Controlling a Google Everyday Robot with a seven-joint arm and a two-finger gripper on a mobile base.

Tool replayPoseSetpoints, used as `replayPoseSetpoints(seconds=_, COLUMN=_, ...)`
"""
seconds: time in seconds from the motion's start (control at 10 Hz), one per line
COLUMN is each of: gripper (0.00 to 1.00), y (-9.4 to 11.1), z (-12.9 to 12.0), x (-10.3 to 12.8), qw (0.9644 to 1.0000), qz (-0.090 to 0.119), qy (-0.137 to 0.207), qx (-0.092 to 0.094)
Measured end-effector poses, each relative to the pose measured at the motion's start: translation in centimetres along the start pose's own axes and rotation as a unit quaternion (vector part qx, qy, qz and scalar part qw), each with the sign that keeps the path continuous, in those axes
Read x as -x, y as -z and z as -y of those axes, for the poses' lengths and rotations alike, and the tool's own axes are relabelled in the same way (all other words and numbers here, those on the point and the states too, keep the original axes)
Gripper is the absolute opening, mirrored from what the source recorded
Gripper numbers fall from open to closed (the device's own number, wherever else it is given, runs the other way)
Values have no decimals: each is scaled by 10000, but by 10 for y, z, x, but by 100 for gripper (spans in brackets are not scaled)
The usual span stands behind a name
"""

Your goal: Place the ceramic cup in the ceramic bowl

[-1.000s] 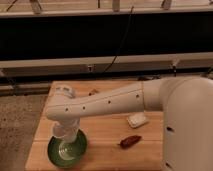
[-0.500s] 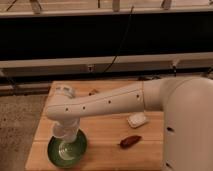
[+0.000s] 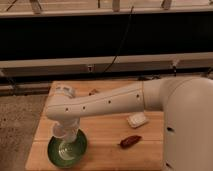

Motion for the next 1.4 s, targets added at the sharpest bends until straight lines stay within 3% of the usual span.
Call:
replayPoseSetpoints(seconds=1.0, gripper=9, y=2, z=0, x=-1, qw=10000, qz=-4, qy=53, qx=4)
replayPoseSetpoints(seconds=1.4, gripper=3, y=1, z=0, x=-1, qw=10000, qz=-9, qy=74, qx=15)
